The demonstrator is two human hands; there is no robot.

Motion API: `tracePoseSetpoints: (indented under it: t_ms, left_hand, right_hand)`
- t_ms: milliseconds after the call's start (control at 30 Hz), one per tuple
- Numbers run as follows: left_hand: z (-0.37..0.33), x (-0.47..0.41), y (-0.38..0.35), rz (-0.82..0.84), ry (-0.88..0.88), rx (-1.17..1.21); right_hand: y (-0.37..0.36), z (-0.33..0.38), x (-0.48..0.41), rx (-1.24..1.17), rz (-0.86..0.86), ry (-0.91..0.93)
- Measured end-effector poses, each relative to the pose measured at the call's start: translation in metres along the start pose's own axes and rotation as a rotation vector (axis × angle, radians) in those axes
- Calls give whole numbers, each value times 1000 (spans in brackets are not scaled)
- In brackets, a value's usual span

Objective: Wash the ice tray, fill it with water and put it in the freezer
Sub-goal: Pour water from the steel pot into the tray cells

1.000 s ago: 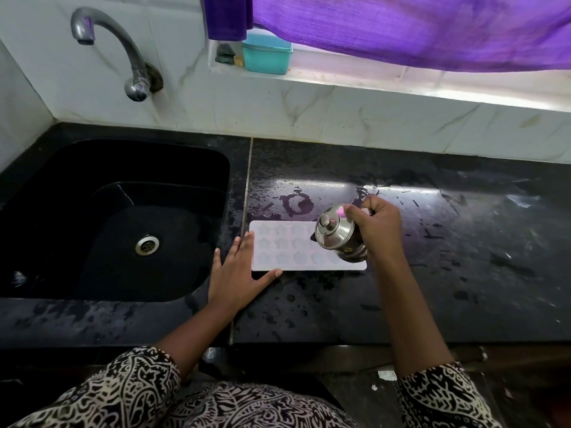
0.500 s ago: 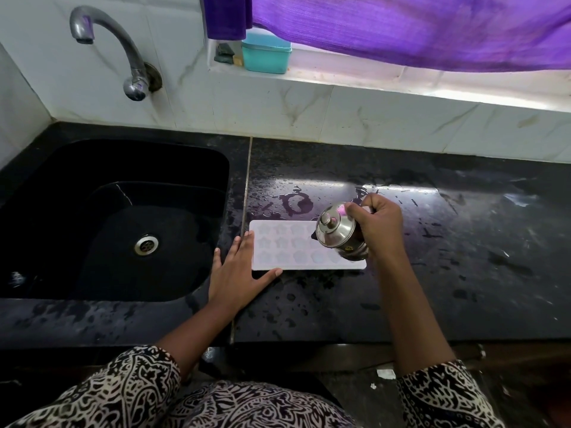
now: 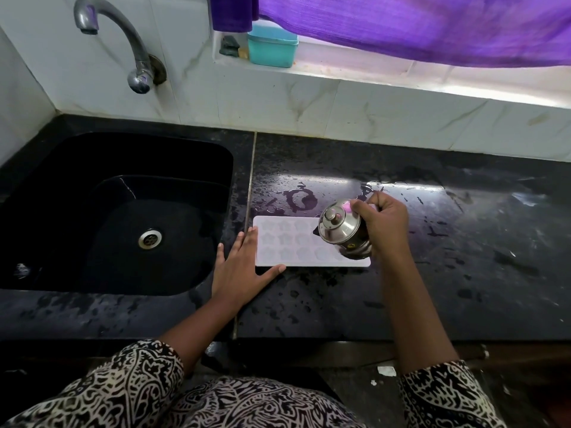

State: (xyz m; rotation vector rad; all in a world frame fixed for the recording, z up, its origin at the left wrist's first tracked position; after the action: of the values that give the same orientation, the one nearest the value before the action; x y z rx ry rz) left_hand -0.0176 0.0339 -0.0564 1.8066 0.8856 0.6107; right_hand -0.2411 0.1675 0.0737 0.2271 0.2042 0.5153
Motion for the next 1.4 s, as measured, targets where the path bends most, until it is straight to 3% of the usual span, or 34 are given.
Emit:
tracePoseSetpoints:
  t_ms: [267, 733, 1167, 1400]
  left_hand:
    - [-1, 0, 0, -2, 3, -1]
    - [0, 0, -1, 0, 0, 9]
    - [-2, 0, -1, 16, 1, -2]
    - [-1, 0, -1, 19, 3, -14]
  right_hand:
    - [7, -12, -1, -184, -48, -115]
    - [-1, 1, 2, 62, 14, 77]
    - [1, 8, 3, 47, 17, 85]
    - [11, -7, 2, -199, -49, -87]
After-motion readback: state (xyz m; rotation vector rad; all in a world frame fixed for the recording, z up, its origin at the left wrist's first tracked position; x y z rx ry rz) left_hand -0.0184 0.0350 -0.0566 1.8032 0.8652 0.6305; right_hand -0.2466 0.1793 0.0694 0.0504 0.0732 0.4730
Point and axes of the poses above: each hand's wrist, its own x-axis away from the middle knuckle, its own y-axis out of the back of the hand, z = x × y, the point moved 8 cm from there along -x, towards the middle knuckle, and after that the axes turned 4 degrees about y, right-handed, at the moved point
